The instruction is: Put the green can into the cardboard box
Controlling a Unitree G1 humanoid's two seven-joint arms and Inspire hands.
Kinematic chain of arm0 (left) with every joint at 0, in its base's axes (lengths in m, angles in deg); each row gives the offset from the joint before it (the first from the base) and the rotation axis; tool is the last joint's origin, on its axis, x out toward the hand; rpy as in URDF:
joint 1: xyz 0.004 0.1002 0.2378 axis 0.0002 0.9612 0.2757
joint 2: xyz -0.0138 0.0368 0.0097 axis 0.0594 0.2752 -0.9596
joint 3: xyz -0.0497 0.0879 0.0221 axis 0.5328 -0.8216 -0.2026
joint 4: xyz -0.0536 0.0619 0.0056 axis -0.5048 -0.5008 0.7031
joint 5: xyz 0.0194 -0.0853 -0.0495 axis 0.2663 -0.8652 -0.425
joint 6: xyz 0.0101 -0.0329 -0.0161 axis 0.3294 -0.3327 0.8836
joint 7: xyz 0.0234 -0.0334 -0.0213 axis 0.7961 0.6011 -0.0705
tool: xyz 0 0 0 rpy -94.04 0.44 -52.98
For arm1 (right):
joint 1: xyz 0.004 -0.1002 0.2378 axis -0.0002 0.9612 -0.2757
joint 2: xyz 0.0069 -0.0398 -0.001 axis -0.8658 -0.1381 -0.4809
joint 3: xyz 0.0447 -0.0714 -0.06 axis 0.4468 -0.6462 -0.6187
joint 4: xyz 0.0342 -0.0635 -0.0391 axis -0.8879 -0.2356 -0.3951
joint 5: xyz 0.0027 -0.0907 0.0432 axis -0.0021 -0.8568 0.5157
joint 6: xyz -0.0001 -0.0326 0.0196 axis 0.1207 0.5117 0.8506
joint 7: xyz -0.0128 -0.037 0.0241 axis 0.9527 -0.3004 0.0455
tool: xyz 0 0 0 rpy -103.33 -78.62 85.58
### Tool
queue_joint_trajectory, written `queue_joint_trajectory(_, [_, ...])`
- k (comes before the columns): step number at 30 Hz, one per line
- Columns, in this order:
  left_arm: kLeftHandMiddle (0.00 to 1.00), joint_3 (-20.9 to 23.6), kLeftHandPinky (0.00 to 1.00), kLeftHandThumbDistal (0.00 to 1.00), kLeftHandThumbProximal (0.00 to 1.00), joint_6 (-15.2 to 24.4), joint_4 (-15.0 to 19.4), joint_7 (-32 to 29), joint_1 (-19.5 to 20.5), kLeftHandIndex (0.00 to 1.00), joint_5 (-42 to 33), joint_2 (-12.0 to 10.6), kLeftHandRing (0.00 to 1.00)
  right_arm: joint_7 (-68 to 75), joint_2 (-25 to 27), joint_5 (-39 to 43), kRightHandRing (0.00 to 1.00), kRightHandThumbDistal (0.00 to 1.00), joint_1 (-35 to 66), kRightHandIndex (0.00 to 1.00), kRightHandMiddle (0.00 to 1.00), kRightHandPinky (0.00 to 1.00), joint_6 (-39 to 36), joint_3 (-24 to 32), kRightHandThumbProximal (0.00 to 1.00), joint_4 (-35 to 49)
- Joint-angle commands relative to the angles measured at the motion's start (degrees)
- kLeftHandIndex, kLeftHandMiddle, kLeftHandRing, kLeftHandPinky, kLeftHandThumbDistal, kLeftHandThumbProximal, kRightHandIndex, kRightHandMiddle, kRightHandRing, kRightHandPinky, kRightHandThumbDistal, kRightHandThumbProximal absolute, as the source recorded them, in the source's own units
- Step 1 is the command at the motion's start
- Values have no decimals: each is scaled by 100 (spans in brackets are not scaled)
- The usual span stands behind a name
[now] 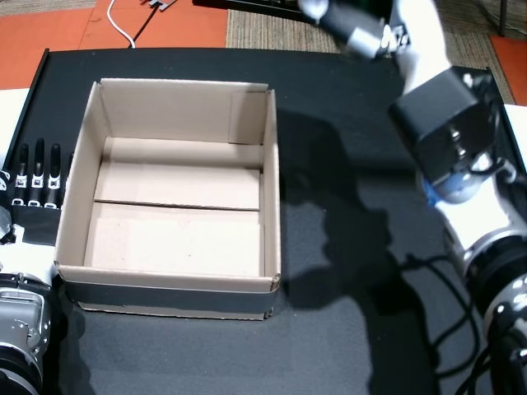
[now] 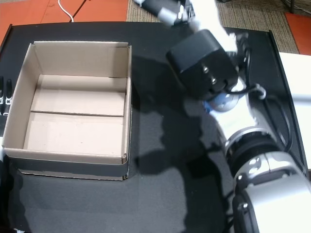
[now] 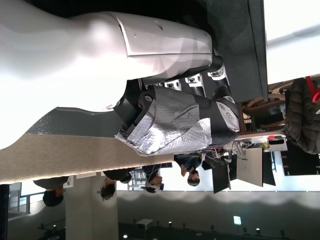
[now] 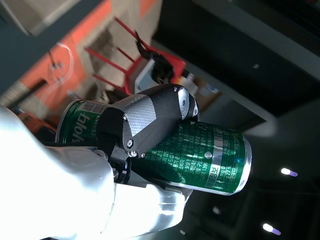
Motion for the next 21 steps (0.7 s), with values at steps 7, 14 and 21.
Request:
queue_joint_trajectory(7, [54,37,82,0,52,-13,-193,233,280,50,21,-126,67,227,116,-126,38,14,-573,1,19,46,-232,-113,0,113])
queue_joint_trajectory(14, [53,24,78,0,56,14,-192,232,271,51,62,-141,63,-568,40,-255,48,16,-473,2,24,52,-439,-481,0,-11])
queue_joint_trajectory(21, [55,-2,82,0,59,32,-187,216,267,53,56,-159,66,-2060,-231,-118,48,19,-609,1,25,52,-31,-783,0,-109])
